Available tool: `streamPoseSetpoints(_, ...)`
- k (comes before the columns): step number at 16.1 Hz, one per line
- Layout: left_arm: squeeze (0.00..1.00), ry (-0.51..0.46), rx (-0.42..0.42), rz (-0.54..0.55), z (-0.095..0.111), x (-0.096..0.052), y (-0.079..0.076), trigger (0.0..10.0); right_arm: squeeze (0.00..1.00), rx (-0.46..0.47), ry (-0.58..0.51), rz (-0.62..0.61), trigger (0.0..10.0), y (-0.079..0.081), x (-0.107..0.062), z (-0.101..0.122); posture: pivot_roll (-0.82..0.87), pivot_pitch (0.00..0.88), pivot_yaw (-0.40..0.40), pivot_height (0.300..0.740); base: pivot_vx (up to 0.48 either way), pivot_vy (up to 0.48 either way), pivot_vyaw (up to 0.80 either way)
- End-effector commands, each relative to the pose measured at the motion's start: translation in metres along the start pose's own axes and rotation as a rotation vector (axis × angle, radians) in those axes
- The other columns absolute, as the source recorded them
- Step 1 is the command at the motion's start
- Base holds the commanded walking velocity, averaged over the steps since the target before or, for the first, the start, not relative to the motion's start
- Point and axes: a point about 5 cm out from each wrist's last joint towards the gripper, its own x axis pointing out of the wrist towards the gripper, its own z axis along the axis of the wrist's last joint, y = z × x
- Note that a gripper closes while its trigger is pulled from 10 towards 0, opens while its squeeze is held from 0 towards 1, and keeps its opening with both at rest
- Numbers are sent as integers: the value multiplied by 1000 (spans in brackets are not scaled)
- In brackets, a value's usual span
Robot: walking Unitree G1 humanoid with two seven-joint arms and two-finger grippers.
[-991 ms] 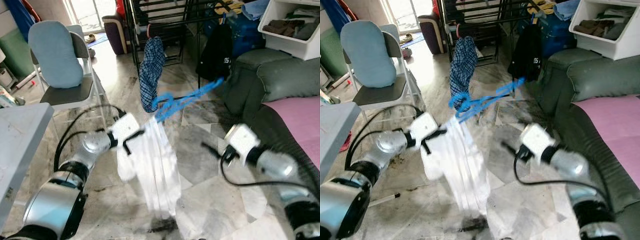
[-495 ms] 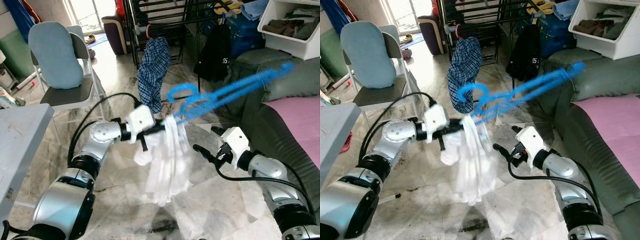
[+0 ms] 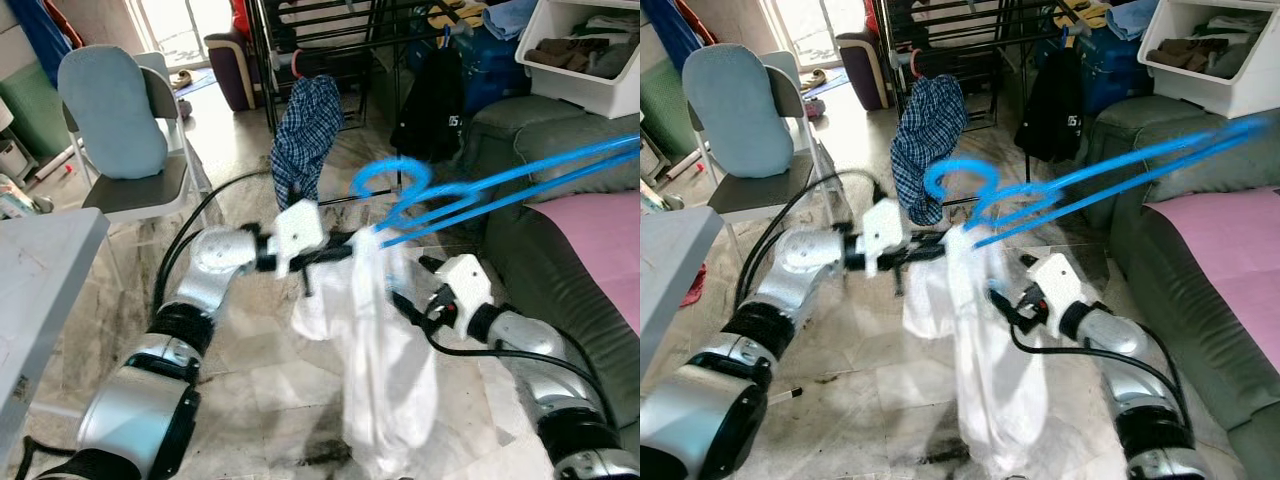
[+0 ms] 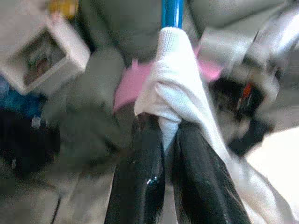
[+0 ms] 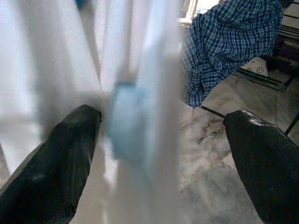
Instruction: Hang hanger
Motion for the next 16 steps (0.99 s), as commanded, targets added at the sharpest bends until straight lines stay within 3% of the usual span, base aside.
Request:
streamPoseSetpoints(1, 0, -85, 44, -2, 24, 1, 13, 0, 0, 18, 32, -9, 10000, 1, 5, -3, -184, 0, 110, 740, 0, 0, 0)
streamPoseSetpoints(4, 0, -195, -28, 21, 48, 2, 24, 0, 0, 98, 206, -65, 10000, 0, -2, -32, -178, 0, 103, 740, 0, 0, 0)
streamPoseSetpoints(6, 0, -231, -56, 53, 58, -2, 31, 549, 0, 122, 275, -83, 10000, 0, -9, -45, -179, 0, 99, 740, 0, 0, 0)
streamPoseSetpoints(7, 0, -231, -56, 61, 60, -3, 33, 1294, 0, 129, 293, -94, 7843, -1, -12, -48, -180, 0, 96, 740, 0, 0, 0)
streamPoseSetpoints(8, 0, -223, -52, 73, 60, -7, 37, 1333, 0, 149, 323, -117, 1216, -3, -18, -54, -180, 0, 96, 740, 0, 0, 0)
streamPoseSetpoints(9, 0, -192, -45, 101, 59, -14, 41, 1490, 0, 160, 360, -145, 0, -6, -28, -62, -182, 0, 93, 740, 0, 0, 0)
streamPoseSetpoints(12, 0, -132, -40, 147, 53, -26, 47, 1569, 0, 160, 397, -174, 0, -13, -47, -68, -189, 0, 91, 740, 0, 0, 0)
streamPoseSetpoints(15, 0, -11, -107, 235, 20, -49, 47, 588, 0, 137, 410, -299, 0, -42, -78, -65, -196, 0, 96, 740, 0, 0, 0)
streamPoseSetpoints(16, 0, 44, -141, 260, 6, -58, 42, 275, 0, 136, 393, -391, 0, -60, -88, -58, -196, 0, 96, 740, 0, 0, 0)
